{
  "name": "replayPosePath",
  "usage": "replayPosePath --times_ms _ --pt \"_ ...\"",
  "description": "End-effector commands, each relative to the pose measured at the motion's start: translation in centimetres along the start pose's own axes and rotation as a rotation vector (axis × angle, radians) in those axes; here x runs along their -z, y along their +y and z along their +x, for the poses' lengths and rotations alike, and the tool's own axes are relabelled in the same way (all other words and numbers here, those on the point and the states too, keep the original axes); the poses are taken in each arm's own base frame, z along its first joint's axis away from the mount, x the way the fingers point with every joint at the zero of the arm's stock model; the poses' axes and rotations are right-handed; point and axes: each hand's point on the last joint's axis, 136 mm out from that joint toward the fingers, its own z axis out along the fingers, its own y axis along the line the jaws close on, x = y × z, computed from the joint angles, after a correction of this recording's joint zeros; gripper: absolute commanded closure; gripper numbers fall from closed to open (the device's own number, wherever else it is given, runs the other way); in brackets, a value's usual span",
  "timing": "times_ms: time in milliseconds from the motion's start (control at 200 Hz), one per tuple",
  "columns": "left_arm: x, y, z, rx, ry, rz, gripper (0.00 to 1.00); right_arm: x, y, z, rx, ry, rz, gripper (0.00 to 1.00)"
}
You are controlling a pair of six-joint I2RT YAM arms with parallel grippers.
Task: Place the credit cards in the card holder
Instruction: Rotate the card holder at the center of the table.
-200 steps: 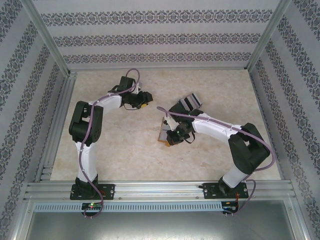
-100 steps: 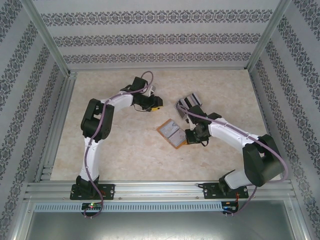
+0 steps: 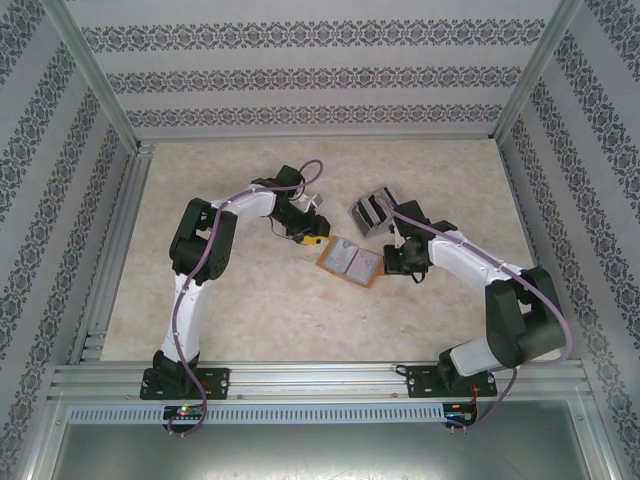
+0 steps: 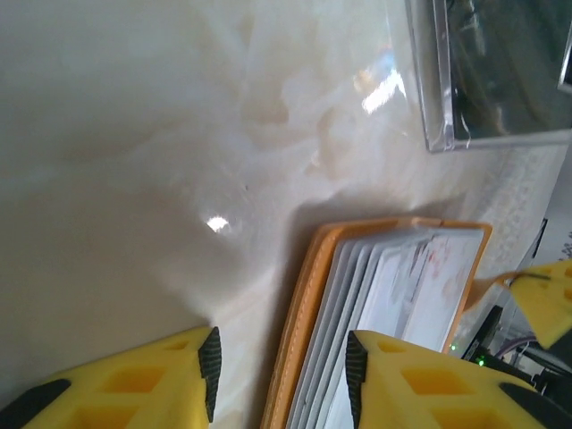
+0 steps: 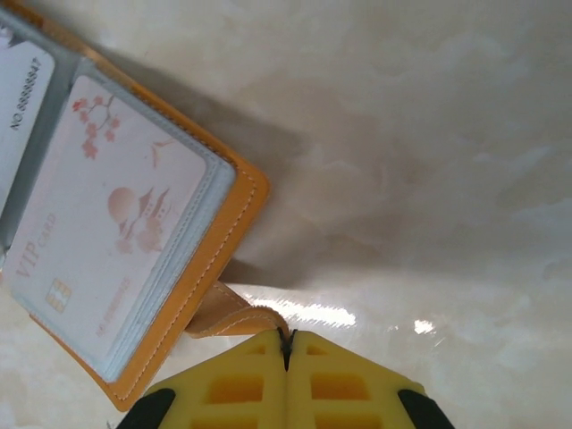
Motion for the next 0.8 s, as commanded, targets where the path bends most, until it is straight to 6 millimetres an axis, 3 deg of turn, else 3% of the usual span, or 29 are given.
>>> replayPosePath --times_ms 0,195,445,550,794 --pt "0.1 0.3 2.9 -0.003 0.083 -0.059 0.55 -0.2 0.4 -0.8 -0.001 -0.012 -0.026 0.93" --pt "-0.3 -0.6 5.6 -0.028 0.134 -0.130 0.53 -0.1 0.8 -1.5 -0.011 -0.030 -0.053 0.93" --pt "-1.3 -0.8 6.4 -0.022 0.136 -0.168 0.52 -0.6 1.2 -1.8 -0.015 -0.033 -0.080 0.92" --pt "-1.1 -2.8 5.7 -0.014 0.087 -0.083 0.53 -1.2 1.3 -2.0 -0.014 -0.026 -0.089 0.92" --pt "1.3 -8.6 3.7 -0.065 -0.032 0.034 0.53 -2.1 2.0 -2.6 -0.027 -0.040 -0.127 0.92"
